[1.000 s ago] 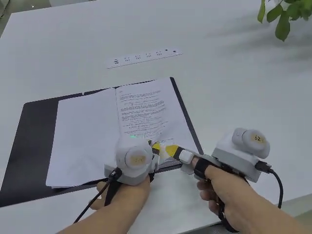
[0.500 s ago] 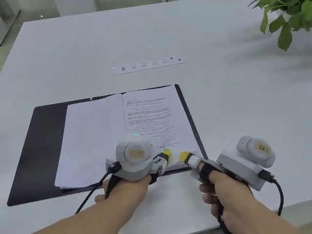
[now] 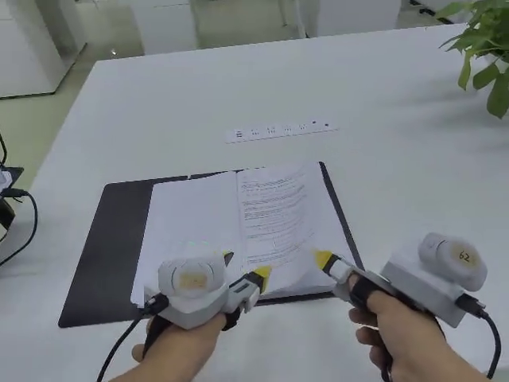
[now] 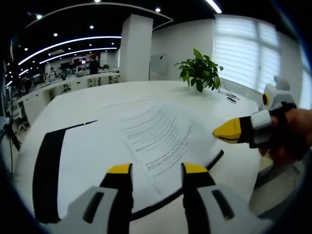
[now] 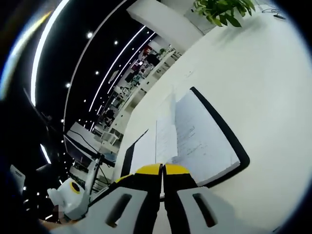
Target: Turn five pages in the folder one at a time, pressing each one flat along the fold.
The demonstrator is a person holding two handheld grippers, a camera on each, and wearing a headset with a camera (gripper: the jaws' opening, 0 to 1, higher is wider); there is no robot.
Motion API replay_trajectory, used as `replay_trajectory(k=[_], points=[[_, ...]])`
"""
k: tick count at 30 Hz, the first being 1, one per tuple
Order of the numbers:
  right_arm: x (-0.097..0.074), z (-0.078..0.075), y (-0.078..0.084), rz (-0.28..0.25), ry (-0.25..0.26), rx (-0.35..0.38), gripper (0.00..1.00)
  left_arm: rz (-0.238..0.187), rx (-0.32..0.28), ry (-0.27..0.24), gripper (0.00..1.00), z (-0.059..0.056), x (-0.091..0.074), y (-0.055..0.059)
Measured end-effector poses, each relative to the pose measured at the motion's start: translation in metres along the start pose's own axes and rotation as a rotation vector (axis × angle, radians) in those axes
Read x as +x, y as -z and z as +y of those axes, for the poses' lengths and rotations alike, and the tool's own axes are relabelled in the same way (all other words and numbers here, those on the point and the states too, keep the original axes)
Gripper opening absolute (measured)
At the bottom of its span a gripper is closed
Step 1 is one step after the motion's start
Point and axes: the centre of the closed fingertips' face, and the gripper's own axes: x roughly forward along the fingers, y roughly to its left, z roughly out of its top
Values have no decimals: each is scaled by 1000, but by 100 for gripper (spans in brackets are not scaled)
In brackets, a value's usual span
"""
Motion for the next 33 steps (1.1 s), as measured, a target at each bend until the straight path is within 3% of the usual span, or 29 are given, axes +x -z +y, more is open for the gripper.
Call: replay_trajectory(k=[11,24,33], points=[[14,58,12,16,-74,-146,0,-68,-53,-112,39,55,-60,-8],[44,107,47,106,-144,-256,0,-122,-117,-196,39,91,-102,-6],[67,132,85,203,-180,-312,0,-145,-152,-242,39,114,-124,-3]])
